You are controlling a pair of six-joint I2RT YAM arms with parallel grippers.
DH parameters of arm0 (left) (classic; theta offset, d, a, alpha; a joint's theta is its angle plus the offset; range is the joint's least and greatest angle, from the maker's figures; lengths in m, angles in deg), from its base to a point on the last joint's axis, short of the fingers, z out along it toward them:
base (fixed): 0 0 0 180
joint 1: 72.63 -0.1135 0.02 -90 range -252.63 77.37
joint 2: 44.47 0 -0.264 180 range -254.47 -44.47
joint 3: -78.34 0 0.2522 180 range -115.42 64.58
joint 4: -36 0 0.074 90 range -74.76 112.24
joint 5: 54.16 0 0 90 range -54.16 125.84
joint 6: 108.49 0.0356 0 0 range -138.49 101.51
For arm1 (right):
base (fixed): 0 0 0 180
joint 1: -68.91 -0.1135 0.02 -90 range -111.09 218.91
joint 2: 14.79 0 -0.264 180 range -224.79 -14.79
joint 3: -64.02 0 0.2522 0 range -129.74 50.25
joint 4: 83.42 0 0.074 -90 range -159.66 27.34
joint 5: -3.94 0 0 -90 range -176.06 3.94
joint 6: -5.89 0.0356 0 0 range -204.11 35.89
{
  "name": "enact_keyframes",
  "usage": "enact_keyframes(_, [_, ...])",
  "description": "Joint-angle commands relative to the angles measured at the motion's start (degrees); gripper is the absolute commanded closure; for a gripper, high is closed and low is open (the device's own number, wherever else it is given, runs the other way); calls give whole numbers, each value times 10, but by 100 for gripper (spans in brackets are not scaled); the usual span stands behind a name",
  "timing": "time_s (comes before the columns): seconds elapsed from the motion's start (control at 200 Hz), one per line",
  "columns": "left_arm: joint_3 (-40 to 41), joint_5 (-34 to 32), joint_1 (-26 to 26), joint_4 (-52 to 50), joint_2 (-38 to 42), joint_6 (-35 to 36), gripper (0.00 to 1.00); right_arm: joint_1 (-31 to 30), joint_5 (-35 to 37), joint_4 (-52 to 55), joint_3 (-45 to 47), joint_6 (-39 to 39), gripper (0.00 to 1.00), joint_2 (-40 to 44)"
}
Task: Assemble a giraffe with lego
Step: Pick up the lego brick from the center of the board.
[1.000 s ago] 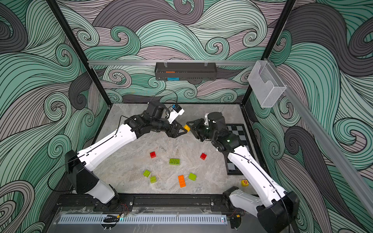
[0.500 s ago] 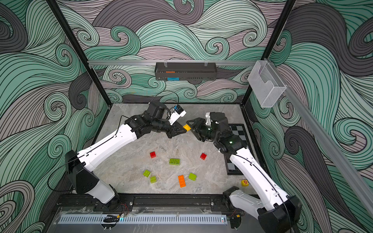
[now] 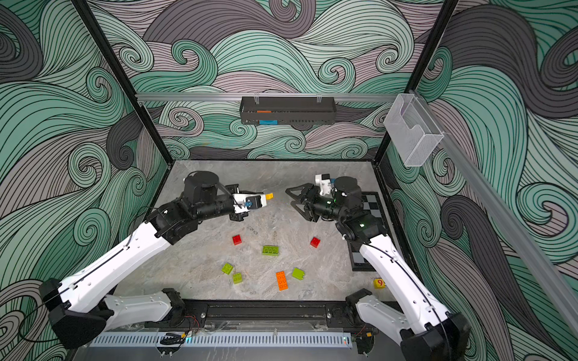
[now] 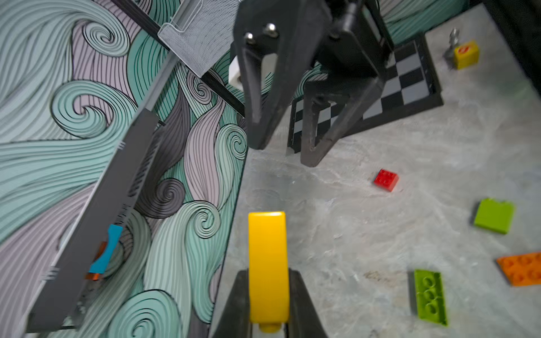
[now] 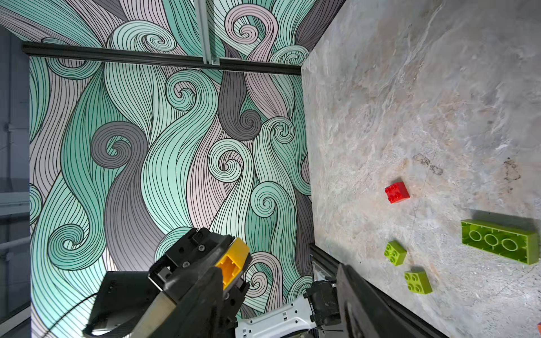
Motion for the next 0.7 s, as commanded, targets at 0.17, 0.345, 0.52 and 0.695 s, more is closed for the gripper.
enact_keyframes(0.17, [161,-10,-2,372,1,324,100,-10,-88,-81,-15,4,38,-27])
enact_keyframes(0.345, [196,2,-2,418,16,328,100,-24,-84,-83,-8,-16,40,-27])
enact_keyframes(0.52, [203,6,-2,431,19,320,100,-43,-71,-84,-3,-32,43,-31])
enact_keyframes(0.695, [208,18,-1,439,18,336,100,-59,-67,-128,-9,-15,49,-48])
